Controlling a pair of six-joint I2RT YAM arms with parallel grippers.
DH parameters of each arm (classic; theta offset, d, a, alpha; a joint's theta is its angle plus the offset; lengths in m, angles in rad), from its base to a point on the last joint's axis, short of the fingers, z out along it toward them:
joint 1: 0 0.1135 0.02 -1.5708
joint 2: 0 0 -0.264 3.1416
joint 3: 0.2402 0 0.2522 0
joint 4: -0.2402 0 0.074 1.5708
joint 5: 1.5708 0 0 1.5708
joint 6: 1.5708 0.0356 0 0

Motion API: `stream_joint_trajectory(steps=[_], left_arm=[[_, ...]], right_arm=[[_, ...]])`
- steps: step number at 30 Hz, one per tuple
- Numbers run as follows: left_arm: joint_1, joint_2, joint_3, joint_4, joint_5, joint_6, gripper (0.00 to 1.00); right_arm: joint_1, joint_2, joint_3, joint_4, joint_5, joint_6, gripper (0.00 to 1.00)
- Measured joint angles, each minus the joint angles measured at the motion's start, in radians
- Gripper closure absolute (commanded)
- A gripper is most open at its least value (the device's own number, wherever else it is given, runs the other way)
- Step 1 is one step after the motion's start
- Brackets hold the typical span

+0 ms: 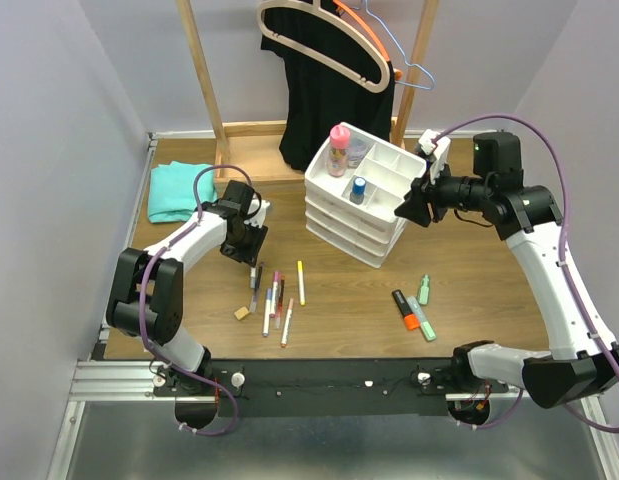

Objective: Sort the stationery into containers
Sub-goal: Pick up the pen from the center of the board.

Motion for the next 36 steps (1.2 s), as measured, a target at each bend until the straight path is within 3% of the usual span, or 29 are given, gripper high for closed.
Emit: stream_joint_trajectory(steps=[9,18,21,22,24,30,36], left_arm=[[0.000,0.014,-0.022,0.006,0.022,-0.004,0.55],[0.000,0.089,-0.011,0.008,0.025,-0.007,0.65],[0.000,0.108,-0.006,0.009,0.026,-0.007,0.77],[0.000,0.110,-0.004,0.008,0.026,-0.008,0.90],[0.000,0.113,-0.002,0.009,0.030,-0.007,0.99],[0.002,0.111,0.012,-0.010,0.061,0.013,1.00],[0.013,0.068,0.121,-0.156,0.159,0.083,1.00]], right_arm=[[0.011,-0.006,-0.015,0.003,0.000,0.002,0.48],[0.013,-0.006,-0.015,0.010,0.001,0.008,0.49],[0.014,-0.007,-0.020,0.012,0.000,0.007,0.49],[0.016,-0.008,-0.024,0.011,0.000,0.007,0.49],[0.017,-0.010,-0.031,0.010,0.000,0.005,0.49],[0.019,-0.010,-0.031,0.004,-0.014,-0.040,0.49],[0.096,0.004,-0.023,0.002,-0.005,-0.162,0.49]])
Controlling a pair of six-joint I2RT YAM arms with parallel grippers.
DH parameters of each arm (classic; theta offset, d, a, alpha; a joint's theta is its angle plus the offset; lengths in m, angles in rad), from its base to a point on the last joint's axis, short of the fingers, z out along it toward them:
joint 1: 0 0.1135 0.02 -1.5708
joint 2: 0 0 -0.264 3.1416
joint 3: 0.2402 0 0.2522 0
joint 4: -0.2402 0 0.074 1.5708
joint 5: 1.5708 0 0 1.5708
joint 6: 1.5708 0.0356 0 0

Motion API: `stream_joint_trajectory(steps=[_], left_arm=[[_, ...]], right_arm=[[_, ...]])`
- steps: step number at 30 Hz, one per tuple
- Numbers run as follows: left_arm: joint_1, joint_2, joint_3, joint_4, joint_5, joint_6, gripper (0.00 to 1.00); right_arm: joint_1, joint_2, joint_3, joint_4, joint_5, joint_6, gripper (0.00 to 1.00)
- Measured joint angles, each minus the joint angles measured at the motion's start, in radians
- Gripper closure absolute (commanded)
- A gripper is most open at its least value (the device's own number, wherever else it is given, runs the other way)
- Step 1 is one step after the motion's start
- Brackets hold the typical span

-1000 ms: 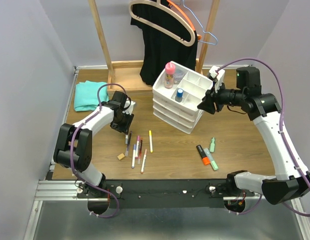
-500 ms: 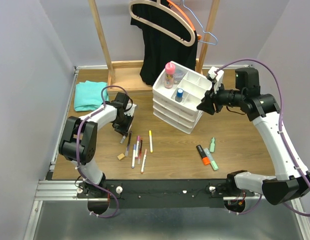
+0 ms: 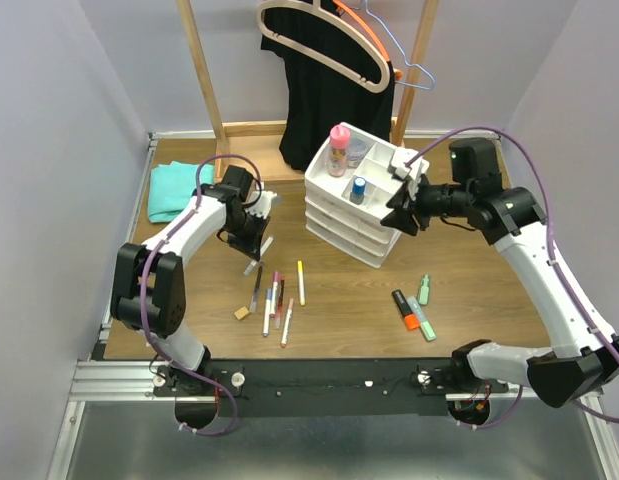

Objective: Sort the stationery into containers
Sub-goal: Pick up the pen from the center of the board.

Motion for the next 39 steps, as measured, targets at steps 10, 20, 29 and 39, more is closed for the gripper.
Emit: stream_joint_trajectory(steps=[10,20,29,39], left_arm=[[0.032,-0.063,0.125,-0.299,0.590,0.205,1.00],[0.048,-0.062,0.148,-0.427,0.966,0.274,1.00],[0.075,-0.064,0.074,-0.246,1.147,0.029,1.00],[0.076,-0.064,0.058,-0.116,1.189,-0.122,1.00]], right_arm=[[0.349,-0.032,-0.153,0.263,0.162,-0.313,0.49],[0.565,-0.011,-0.328,0.552,0.224,-0.566,0.42],[0.599,0.076,-0.302,0.606,0.213,-0.697,0.44],[0.604,0.132,-0.247,0.570,0.189,-0.776,0.48]])
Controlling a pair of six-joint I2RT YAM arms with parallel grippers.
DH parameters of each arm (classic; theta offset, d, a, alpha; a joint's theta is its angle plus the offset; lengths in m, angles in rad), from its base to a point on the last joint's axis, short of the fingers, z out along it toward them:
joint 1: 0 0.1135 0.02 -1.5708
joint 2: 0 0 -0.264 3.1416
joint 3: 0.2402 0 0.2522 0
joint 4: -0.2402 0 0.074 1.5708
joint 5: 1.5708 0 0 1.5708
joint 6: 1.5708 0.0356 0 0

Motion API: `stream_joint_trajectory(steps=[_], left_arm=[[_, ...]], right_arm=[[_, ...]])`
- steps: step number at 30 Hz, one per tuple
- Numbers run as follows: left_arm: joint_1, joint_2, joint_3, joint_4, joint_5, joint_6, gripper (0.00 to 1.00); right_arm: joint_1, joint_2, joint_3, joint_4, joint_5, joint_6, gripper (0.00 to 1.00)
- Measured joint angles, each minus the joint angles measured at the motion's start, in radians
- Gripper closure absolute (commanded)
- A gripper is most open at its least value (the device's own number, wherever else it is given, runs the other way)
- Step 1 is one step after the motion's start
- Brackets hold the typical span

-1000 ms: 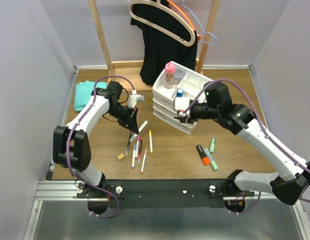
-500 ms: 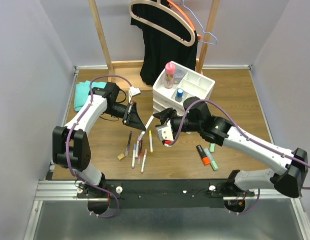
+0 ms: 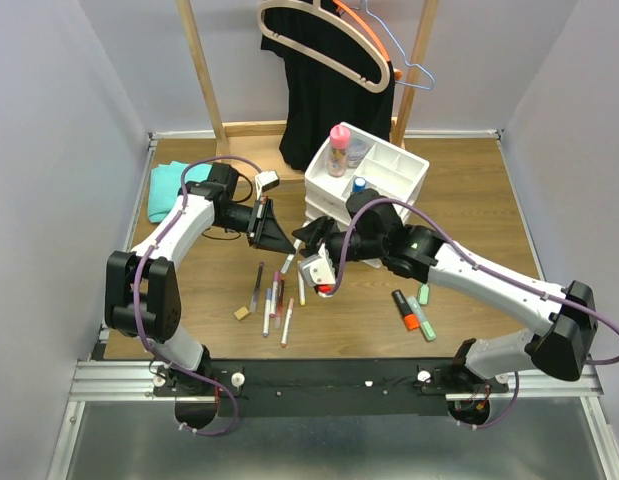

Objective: Sort the stationery into containers
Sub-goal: Pick up the pen from the center of the board.

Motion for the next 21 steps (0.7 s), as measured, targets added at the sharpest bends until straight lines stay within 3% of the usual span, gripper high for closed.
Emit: stream_joint_trajectory(steps=[21], left_arm=[[0.000,0.000,-0.017,0.039,0.006,-0.058,1.00]], right_arm=[[0.005,0.068,0.040,-0.073,0.023,-0.079,0.60]])
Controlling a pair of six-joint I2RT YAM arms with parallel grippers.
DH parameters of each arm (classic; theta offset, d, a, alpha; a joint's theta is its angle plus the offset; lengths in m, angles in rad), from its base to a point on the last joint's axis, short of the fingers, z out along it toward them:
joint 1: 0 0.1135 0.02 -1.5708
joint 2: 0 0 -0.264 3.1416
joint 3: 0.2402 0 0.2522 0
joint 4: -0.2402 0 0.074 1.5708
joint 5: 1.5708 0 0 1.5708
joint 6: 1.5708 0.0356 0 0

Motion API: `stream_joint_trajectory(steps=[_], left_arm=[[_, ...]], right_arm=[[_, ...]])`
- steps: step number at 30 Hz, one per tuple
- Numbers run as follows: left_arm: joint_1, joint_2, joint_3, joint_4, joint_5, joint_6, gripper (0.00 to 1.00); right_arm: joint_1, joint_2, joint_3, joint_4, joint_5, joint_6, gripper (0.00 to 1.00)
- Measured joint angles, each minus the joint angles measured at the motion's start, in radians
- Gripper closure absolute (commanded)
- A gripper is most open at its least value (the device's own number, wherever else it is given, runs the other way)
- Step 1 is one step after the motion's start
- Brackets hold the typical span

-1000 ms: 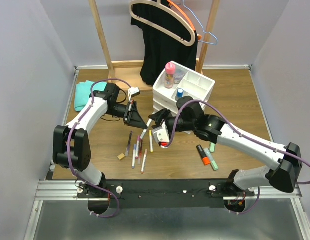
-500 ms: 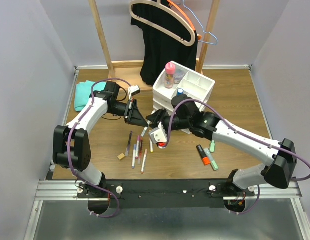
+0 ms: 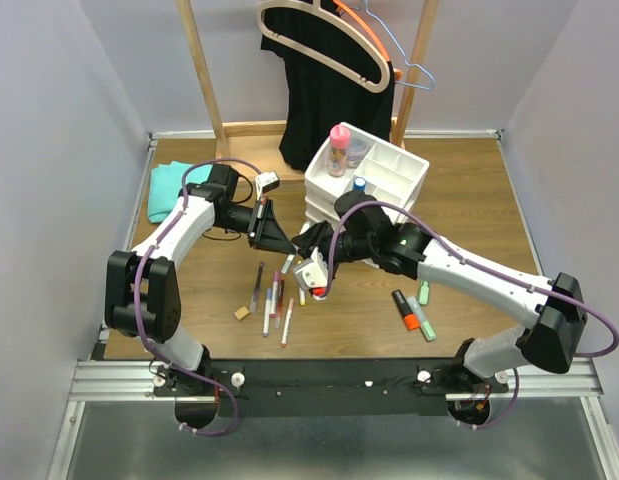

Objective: Sort the stationery into containers
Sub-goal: Pick up the pen from the center of the board, then place the pen in the storage box.

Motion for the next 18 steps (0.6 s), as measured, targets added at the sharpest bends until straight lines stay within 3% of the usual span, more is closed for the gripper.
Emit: stream_joint_trajectory(steps=[8,12,15,16,18], left_arm=[[0.003,0.000,-0.013,0.016,-0.001,-0.025,1.00],[0.005,0.000,-0.023,0.024,-0.003,-0.037,1.00],[0.005,0.000,-0.030,0.036,-0.008,-0.047,0.81],[0.005,0.000,-0.032,0.044,-0.008,-0.055,0.68],[0.007,0.000,-0.033,0.055,-0.009,-0.067,0.60]], right_arm=[[0.018,0.001,-0.032,0.037,0.050,-0.029,0.80],[0.023,0.000,-0.046,0.051,0.061,-0.031,0.95],[0.027,0.000,-0.055,0.063,0.072,-0.031,0.99],[0.027,0.000,-0.057,0.066,0.075,-0.031,0.99],[0.027,0.000,-0.063,0.077,0.076,-0.031,0.99]])
